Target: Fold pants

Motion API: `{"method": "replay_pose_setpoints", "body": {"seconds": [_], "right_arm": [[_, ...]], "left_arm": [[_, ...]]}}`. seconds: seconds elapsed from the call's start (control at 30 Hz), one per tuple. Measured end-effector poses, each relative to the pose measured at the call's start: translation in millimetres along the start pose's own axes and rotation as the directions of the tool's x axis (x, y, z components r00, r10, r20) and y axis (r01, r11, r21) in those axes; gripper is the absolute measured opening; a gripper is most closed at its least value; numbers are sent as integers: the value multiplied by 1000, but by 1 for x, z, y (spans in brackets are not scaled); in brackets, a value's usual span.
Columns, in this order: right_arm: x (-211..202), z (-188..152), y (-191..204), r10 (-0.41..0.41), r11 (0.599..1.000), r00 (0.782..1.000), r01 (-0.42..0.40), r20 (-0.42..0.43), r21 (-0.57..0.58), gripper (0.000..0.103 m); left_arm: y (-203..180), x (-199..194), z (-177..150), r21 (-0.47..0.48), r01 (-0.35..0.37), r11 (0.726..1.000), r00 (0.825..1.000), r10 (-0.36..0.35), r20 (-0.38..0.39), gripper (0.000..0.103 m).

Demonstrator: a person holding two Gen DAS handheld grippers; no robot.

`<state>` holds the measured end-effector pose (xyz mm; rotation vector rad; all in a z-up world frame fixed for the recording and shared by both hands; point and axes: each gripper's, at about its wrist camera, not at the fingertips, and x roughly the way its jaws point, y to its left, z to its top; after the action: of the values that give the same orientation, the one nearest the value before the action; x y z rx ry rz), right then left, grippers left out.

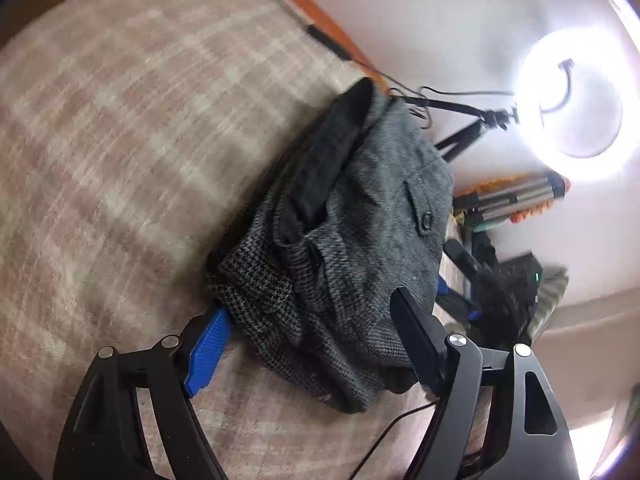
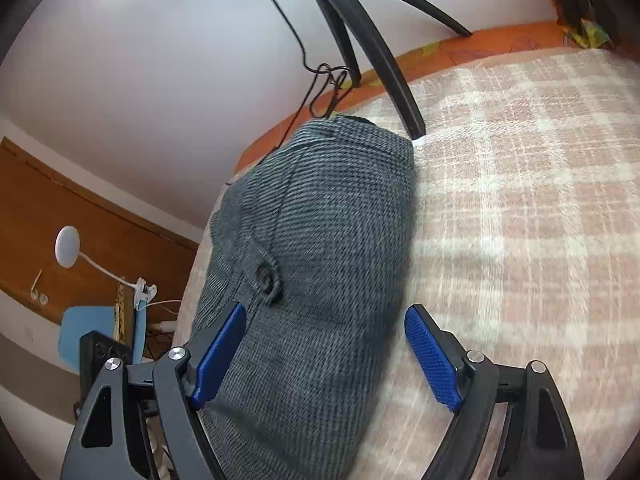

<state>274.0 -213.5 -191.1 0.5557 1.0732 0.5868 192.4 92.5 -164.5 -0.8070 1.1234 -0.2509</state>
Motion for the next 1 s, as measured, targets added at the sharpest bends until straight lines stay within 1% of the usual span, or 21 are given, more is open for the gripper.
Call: {"method": "replay_pose_setpoints", "body": {"seconds": [0.13,0.2,0.27,0.33,0.4,0.47,0.53,0.63,0.67,0.7,0.77,0.83,0.9,0.93,1.0], "right_arm": [[7,11,-7,51,999,999,-51,15,17,85],[6,16,-14,69,997,997,-70,25,35,84],[8,18,-14,77,996,997,-78,31,33,84],[10,20,-11,73,997,997,-73,26,14,84],[12,22,-10,72,997,997,-72,20,2,82],[14,26,-11,84,996,996,-84,21,12,81],[13,26,-13,93,996,995,-93,28,15,81],[17,28,-9,83,996,996,-84,33,9,82],[17,27,-8,84,996,996,-84,32,6,83],[18,28,-6,83,997,996,-83,30,2,83],[21,29,-2,76,997,997,-76,18,-11,82],[23,30,0,70,997,998,-70,10,-23,78],[22,29,0,47,999,999,-47,7,-28,65],[21,29,0,42,999,999,-42,4,-27,63],[22,30,-1,35,999,999,-34,4,-25,48]], "left_arm": [[-24,2,-4,108,-46,993,998,41,44,77],[-26,6,-4,119,-78,990,996,72,50,77],[-20,11,-3,91,-108,990,993,104,52,78],[-10,14,-2,55,-121,991,992,119,39,79],[-4,14,-4,37,-104,994,993,102,53,79],[-4,15,-3,32,-105,994,993,103,60,80],[-4,15,-1,19,-91,996,994,90,69,80],[-12,19,7,18,-72,997,995,70,76,78],[-18,19,8,39,-77,996,994,74,83,76],[-23,19,8,68,-90,994,992,83,91,73],[-33,23,8,132,-133,982,987,119,109,65],[-34,26,8,146,-154,977,984,137,115,63],[-32,26,9,145,-158,977,983,141,118,58],[-32,26,9,145,-160,977,983,143,119,56],[-34,25,8,160,-166,973,981,146,128,50]]}}
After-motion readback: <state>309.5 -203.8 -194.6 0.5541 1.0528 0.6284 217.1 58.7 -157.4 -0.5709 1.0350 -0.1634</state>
